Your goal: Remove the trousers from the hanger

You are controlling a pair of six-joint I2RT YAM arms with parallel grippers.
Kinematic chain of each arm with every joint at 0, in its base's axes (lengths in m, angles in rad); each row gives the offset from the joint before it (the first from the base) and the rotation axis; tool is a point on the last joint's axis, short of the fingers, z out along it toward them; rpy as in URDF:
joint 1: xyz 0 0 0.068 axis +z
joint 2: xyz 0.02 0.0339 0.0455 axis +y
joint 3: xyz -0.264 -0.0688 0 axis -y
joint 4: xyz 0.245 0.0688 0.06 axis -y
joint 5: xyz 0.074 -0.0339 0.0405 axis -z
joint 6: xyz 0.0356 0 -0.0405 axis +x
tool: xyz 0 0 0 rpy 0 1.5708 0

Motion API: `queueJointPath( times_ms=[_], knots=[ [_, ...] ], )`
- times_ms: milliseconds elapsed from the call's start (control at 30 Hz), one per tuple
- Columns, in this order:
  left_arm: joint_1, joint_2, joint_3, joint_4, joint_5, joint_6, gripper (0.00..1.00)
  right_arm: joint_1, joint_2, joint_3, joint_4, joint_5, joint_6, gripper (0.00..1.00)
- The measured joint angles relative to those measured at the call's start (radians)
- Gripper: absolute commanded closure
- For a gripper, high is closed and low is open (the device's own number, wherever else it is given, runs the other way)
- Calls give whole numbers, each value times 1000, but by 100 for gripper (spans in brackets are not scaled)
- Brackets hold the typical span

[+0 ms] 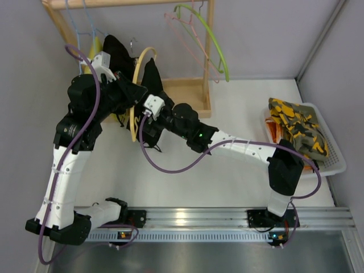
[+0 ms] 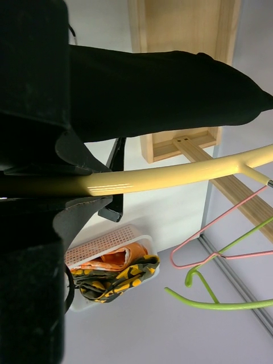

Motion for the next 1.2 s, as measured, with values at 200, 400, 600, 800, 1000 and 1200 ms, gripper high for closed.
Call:
queueJointPath(
  times_ms=[200,400,600,800,1000,1200],
  knots=[
    [0,0,0,0,1,-1,100,-3,27,39,-8,12,0,55],
    [1,0,0,0,-1,0,100,-23,35,55,-8,46,3,100],
    [2,0,0,8,-2,4,100,-30,21,55,-17,55,-3,100],
    [2,-9,-2,31,-6,16,100,-50,-29,55,-72,48,-3,100],
    [1,-39,-41,60,-26,34,100,-75,-93,75,-149,38,8,100],
    [-2,-45,-60,61,-52,48,100,-85,-161,82,-232,11,2,100]
  ],
)
